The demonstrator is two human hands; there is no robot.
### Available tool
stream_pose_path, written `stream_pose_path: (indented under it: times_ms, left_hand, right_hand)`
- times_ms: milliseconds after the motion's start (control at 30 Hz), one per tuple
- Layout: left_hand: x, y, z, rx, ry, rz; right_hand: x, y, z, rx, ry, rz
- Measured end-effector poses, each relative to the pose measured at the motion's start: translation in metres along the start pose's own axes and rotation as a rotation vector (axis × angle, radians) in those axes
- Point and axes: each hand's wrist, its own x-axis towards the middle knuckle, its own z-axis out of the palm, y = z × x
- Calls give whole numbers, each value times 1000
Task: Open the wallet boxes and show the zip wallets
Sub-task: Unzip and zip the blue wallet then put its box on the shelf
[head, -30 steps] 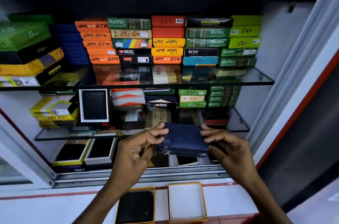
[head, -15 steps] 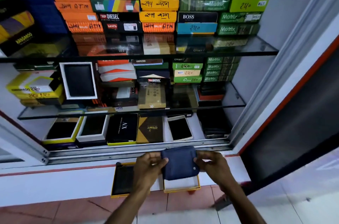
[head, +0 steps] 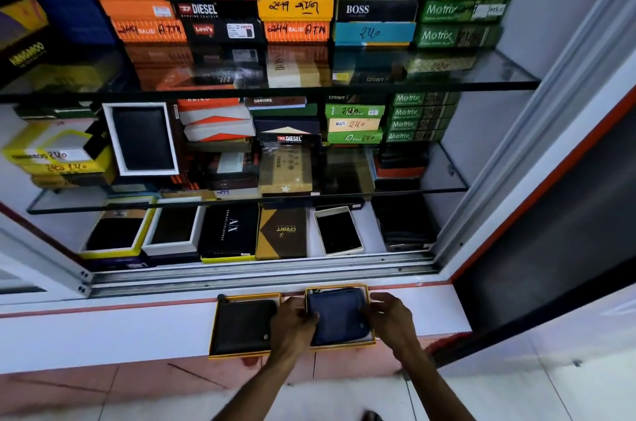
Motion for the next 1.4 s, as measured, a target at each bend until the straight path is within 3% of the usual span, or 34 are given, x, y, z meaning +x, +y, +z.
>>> stream_pose_path:
  times_ms: [200,333,467,700,900,1067,1233,1400]
  left_hand:
    - [-4,13,-12,-173,55,-69]
    - [-21,38,-34,-351,9,-40]
    - [-40,74,-67,-524,-1,98]
    - [-31,125,-114,-463,33,293]
    - [17,173,-131,-364,70,428]
    - [66,210,-133,-330,90,394]
    - [97,238,-127,-216,237,391]
    - [107,242,-115,-218,282,466]
  right_hand:
    - [1,-6,-6,346,-39,145]
    - [-10,-37,-28,517,-131,65]
    - [-20,-73,-56,611,-240,-62]
    - [-20,-142,-90,648,-293,-177]
    - [14,-199,-109,633,-225,-271]
    - [48,-236,-118,642,-90,-300]
    - [83,-253,-115,683,28,-302]
    - [107,-251,-112,647,121,-307]
